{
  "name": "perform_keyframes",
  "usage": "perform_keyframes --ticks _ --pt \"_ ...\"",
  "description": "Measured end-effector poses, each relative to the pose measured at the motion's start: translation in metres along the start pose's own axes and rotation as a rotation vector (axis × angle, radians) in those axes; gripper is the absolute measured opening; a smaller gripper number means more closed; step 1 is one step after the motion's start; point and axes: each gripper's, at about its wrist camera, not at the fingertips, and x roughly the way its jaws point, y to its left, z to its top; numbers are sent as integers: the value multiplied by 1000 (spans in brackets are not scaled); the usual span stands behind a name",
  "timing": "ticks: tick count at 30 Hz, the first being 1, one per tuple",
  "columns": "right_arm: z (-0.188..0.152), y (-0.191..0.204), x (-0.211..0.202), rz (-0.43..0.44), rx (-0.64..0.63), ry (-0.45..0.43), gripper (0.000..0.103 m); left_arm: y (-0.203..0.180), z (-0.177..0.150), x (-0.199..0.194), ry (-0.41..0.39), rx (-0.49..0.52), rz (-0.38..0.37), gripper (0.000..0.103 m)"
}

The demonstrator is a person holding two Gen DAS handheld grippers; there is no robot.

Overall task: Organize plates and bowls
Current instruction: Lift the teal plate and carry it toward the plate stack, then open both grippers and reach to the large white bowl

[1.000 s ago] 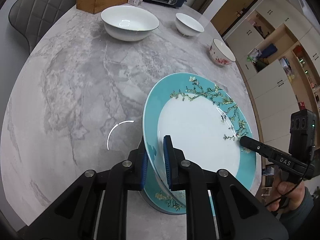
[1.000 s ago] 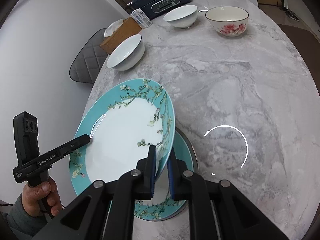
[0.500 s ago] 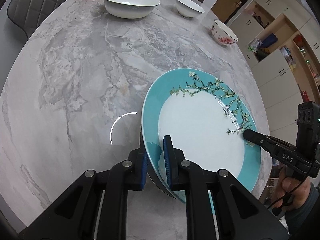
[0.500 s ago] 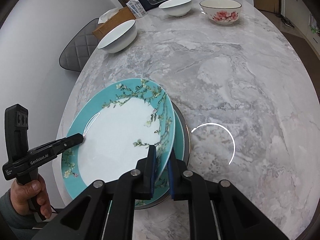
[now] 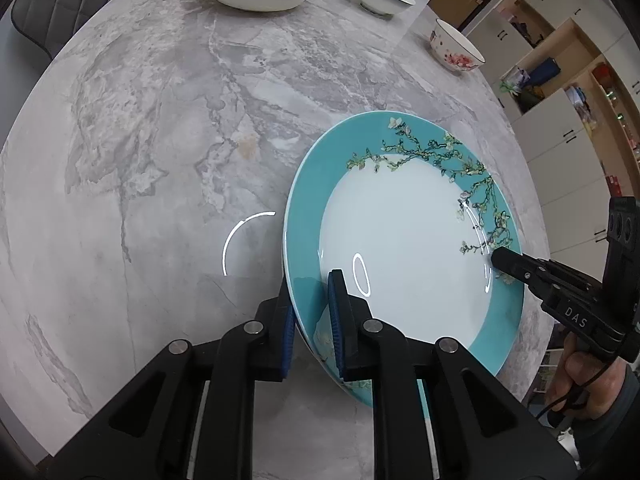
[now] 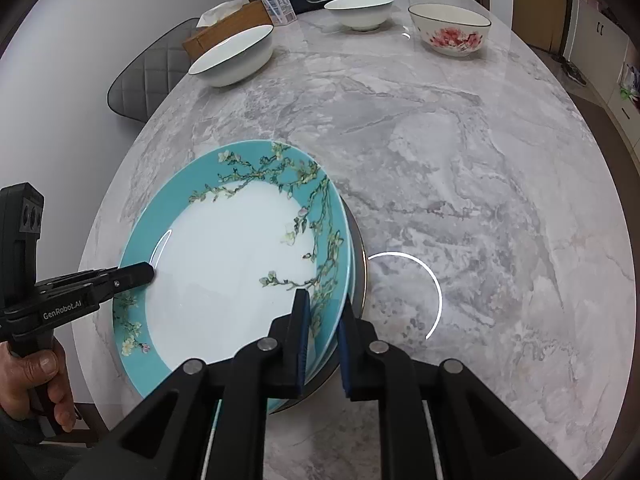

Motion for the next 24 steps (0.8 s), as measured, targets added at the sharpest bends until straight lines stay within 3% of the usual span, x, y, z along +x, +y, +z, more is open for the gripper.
perform_keyframes --ticks 3,7,8,9,10,12,14,15,17,20,24 --pt "1 2 0 -22 -15 3 16 0 0 0 -2 1 0 14" --pt "1 10 2 -73 -51 15 27 -1 -1 -2 -6 -4 4 19" --pt "1 11 2 -70 -54 12 37 -1 -2 -2 -5 -6 9 34" --pt "0 12 1 -68 -56 11 42 0 -2 -3 -5 -13 14 62" --pt "0 12 0 -68 -55 6 52 2 -1 -5 -15 -26 15 71" --pt "1 12 -6 -64 -50 -10 65 5 -1 -12 -33 -44 16 76" --pt "3 11 -16 -61 -47 -35 86 8 0 -22 -42 -54 11 80" --pt "4 9 -22 -63 -49 -59 89 10 0 -27 -50 -62 9 91" --pt "8 4 -39 -49 -43 -121 103 15 3 -37 -43 -90 -19 103" --pt "22 -7 -52 -6 -9 -132 103 23 15 -58 -104 -108 -27 103" --pt "64 -11 -57 34 -3 -130 103 32 55 -83 -222 -103 3 103"
